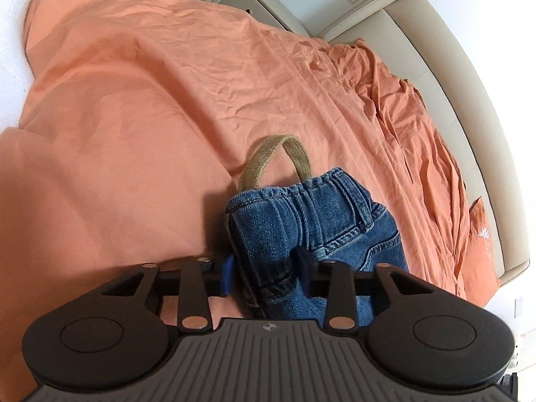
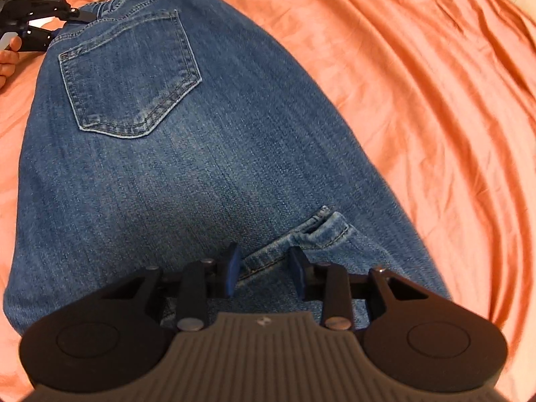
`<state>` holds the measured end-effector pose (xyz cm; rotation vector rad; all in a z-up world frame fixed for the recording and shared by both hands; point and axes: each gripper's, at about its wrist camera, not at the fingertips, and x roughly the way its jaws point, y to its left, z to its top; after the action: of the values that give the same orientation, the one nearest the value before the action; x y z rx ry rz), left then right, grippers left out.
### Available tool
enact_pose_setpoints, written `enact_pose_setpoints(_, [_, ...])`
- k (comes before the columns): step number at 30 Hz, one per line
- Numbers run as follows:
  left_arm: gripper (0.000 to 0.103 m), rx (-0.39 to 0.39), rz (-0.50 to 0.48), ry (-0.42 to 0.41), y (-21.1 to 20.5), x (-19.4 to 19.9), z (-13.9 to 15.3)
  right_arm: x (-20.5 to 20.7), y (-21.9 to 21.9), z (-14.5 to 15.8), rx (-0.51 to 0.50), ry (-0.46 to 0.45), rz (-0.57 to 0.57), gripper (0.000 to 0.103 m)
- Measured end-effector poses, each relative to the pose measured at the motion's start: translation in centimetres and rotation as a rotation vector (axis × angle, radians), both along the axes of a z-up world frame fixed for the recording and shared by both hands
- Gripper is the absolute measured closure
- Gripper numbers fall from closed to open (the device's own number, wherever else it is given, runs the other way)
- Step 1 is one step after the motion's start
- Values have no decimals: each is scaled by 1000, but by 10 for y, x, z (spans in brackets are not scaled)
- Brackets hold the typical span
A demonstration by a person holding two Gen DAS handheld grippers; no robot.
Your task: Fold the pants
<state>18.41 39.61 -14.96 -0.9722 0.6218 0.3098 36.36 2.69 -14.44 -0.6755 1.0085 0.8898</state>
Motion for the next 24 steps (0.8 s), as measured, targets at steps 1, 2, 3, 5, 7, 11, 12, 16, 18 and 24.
enact_pose_setpoints(1, [74,8,6,-3,-2,0,2,1,0,-1,5,8,-5,72])
enact_pose_setpoints(2, [77,23,13,-10,-4,-1,4,2,-1,-2,10,13,-11,72])
enact_pose_setpoints(3, [82,43,18,-21,-8,-2,9,2,-1,-2,13,14,-16,72])
enact_pose_setpoints(5, [84,107,20,-42,-18,-4,21,0,-1,-1,16,7,-23,72])
enact_pose_setpoints(7, [85,203,1,-50,-32,-4,39,-3,-2,1,17,-6,-33,72])
enact_pose_setpoints(11, [86,345,-50,-109,-66,-8,84,-11,-12,20,61,-43,-70,76])
enact_pose_setpoints(12, [86,393,-69,-118,-78,-8,97,-14,-19,28,77,-54,-82,76])
enact_pose_setpoints(16, [86,619,-186,-142,-145,1,146,-31,-48,57,139,-56,-119,76])
enact_pose_setpoints(18, [86,717,-252,-152,-185,4,166,-41,-66,70,161,-57,-149,76])
enact_pose_setpoints(24, [86,946,-455,-171,-317,11,187,-71,-127,90,233,-65,-261,76])
